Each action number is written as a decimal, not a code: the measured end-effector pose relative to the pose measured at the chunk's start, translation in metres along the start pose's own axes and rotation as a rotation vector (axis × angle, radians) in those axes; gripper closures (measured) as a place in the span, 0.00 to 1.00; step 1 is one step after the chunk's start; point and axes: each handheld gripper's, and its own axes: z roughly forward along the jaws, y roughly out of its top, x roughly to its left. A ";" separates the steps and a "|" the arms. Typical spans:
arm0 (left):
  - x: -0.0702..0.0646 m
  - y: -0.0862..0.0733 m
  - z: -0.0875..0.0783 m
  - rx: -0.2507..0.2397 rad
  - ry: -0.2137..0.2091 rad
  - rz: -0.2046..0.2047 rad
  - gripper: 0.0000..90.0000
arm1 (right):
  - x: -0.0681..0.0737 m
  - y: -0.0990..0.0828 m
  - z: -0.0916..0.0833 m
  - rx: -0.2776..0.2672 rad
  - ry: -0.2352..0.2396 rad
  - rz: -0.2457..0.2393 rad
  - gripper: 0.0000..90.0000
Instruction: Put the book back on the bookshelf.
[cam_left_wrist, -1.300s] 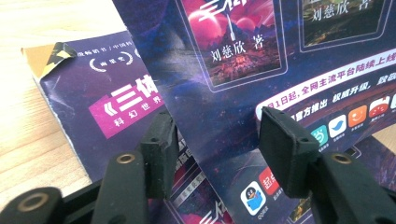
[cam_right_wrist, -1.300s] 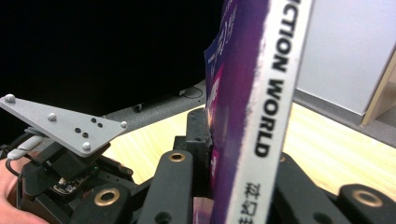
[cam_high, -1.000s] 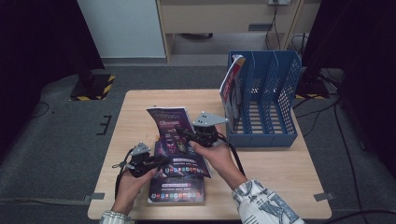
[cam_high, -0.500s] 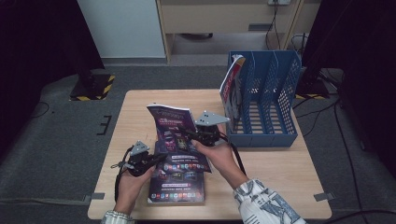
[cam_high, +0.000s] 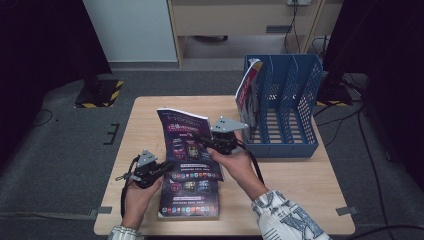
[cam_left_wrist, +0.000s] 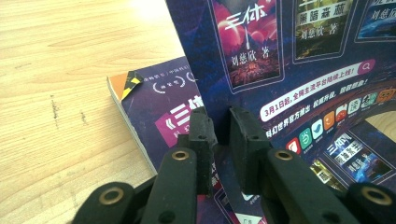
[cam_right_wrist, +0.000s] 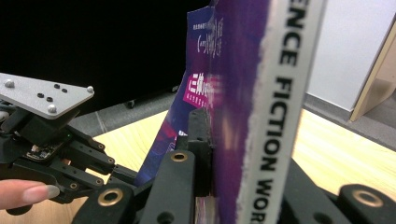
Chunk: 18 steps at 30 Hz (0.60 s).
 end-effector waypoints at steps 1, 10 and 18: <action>0.000 0.000 0.000 0.000 0.004 0.003 0.88 | 0.000 0.000 0.000 -0.001 -0.001 0.000 0.90; 0.000 0.003 -0.005 -0.018 0.046 0.026 0.88 | 0.000 0.005 -0.001 -0.002 0.018 0.004 0.88; 0.006 0.003 -0.013 -0.040 0.063 0.031 0.89 | 0.001 0.012 0.003 -0.018 0.042 -0.009 0.87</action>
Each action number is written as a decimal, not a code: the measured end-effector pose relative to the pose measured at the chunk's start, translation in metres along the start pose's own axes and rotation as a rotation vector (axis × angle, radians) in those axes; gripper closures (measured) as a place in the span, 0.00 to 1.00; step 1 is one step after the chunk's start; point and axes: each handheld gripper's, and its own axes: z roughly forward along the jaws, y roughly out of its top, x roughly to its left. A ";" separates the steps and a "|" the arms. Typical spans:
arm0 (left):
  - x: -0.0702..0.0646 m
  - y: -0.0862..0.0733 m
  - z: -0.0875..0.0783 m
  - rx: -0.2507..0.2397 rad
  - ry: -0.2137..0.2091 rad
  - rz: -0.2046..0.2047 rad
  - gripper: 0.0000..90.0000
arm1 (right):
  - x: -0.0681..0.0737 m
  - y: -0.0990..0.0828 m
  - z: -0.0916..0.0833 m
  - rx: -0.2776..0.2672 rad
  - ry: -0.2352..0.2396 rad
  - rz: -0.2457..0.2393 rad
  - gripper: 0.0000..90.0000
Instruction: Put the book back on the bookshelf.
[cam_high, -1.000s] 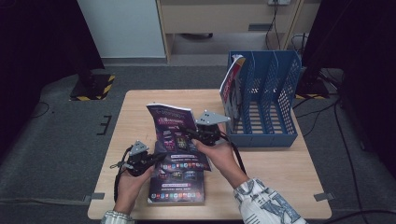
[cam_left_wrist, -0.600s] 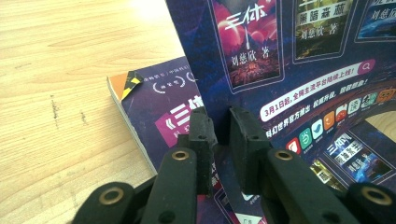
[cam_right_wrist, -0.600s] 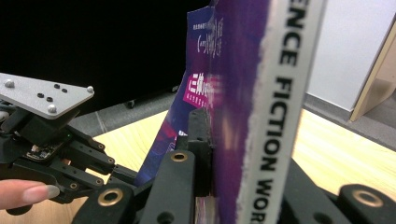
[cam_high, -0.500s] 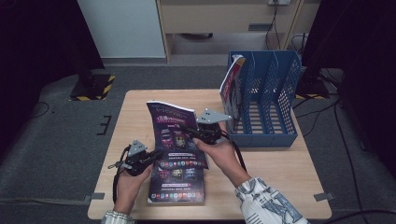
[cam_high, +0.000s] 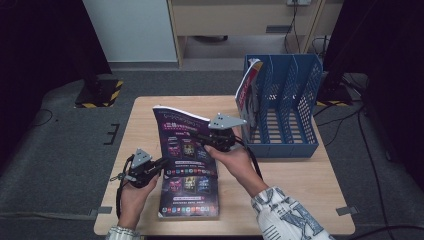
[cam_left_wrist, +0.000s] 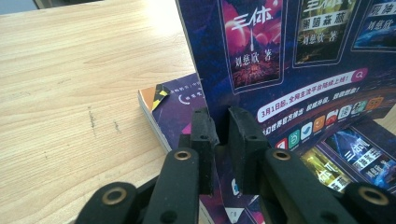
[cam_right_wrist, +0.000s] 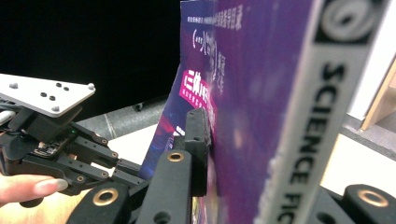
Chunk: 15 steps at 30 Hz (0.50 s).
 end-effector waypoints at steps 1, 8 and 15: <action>0.000 0.000 0.000 0.000 0.001 0.000 0.89 | 0.000 0.000 0.000 -0.003 0.004 0.001 0.87; -0.001 -0.001 0.000 -0.009 0.002 -0.013 0.89 | -0.003 0.002 0.001 -0.009 0.034 0.006 0.83; -0.001 -0.001 0.000 -0.008 0.004 -0.008 0.89 | -0.003 0.004 0.001 -0.016 0.044 -0.007 0.82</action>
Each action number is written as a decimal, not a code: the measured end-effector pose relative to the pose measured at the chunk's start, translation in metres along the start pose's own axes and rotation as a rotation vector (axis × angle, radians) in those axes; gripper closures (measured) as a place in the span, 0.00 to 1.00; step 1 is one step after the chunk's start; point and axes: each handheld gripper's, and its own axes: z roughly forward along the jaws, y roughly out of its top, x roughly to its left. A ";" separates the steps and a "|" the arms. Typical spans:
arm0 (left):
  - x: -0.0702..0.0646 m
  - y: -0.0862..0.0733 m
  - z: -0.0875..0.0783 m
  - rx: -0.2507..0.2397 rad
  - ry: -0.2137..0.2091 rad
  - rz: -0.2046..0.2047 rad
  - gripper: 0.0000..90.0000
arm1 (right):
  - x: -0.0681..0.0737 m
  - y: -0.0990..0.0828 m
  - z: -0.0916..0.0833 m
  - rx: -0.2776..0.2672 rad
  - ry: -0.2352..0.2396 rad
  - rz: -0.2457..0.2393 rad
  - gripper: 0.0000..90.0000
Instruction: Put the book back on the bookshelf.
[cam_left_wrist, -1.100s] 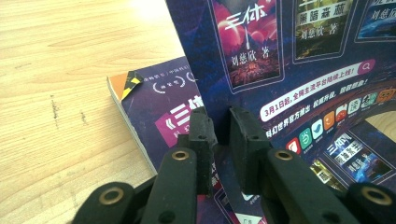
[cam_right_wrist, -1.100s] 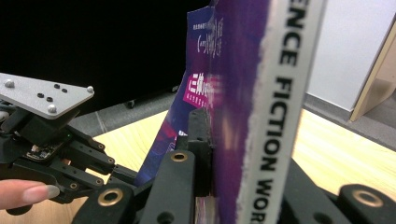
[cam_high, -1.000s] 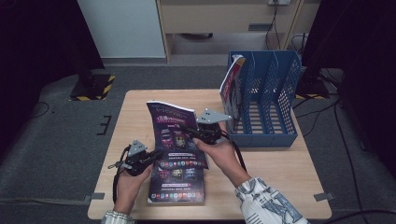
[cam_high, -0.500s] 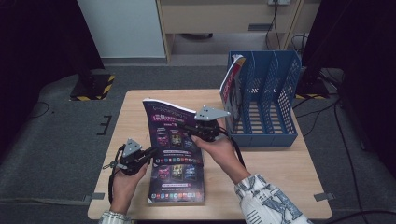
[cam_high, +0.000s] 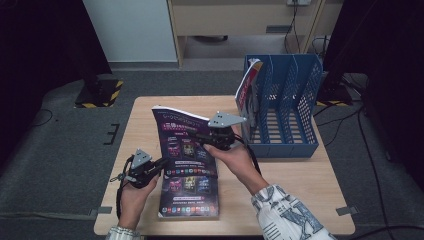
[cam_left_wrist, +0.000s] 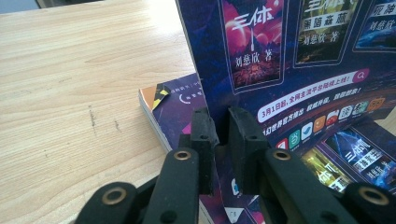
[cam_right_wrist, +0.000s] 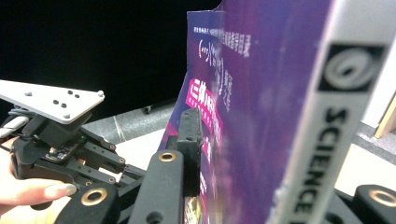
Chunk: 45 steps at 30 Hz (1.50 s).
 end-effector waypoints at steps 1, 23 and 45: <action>0.000 0.000 0.000 0.001 0.002 0.004 0.89 | 0.000 -0.001 0.000 -0.005 0.004 0.002 0.81; 0.000 0.000 -0.001 0.007 0.007 0.013 0.89 | -0.001 0.007 0.007 -0.013 0.068 0.030 0.72; 0.000 -0.001 0.000 -0.002 0.005 0.000 0.87 | 0.002 0.015 0.004 -0.039 0.049 -0.008 0.91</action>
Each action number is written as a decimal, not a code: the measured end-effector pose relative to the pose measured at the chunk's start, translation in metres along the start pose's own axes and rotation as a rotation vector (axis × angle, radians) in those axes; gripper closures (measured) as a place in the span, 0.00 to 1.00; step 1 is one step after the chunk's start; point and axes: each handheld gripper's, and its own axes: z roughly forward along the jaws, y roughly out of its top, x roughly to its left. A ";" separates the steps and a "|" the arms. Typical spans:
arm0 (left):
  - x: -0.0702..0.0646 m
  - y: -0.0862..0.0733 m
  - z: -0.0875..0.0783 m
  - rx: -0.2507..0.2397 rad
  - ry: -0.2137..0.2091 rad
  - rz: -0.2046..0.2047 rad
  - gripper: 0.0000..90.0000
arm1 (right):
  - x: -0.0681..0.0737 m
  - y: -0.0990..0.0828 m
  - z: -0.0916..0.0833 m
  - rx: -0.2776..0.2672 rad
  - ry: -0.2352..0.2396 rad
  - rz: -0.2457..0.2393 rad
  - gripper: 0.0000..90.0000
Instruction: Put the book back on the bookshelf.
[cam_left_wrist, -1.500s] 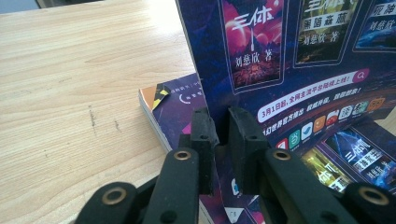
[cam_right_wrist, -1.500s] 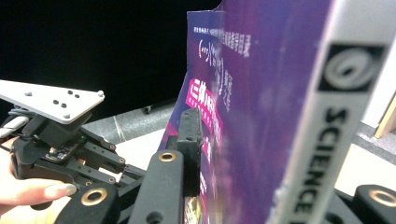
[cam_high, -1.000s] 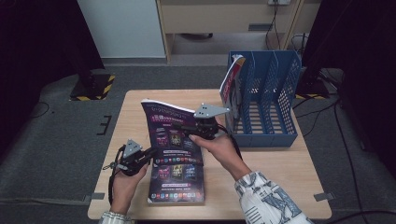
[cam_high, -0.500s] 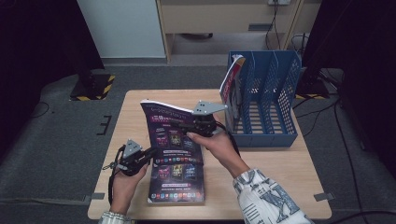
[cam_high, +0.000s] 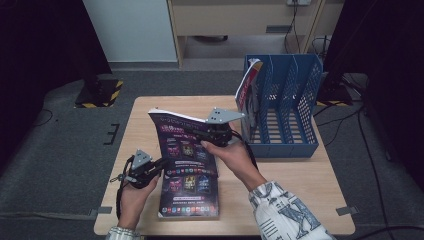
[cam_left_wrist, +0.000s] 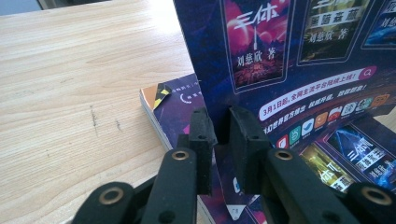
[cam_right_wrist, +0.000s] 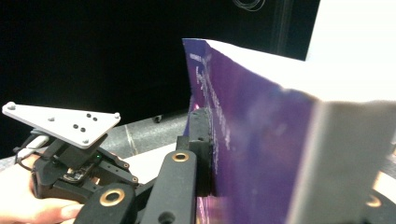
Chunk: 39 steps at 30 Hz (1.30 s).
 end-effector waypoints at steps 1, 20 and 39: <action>0.000 0.000 0.000 -0.003 0.007 -0.006 0.86 | 0.000 0.000 -0.001 -0.001 -0.005 0.001 0.92; 0.010 -0.006 0.003 -0.031 0.063 -0.130 0.41 | -0.001 0.019 -0.023 -0.056 -0.059 -0.025 0.92; 0.012 -0.007 0.004 -0.022 0.099 -0.130 0.36 | -0.007 0.021 -0.048 -0.062 -0.091 -0.042 0.92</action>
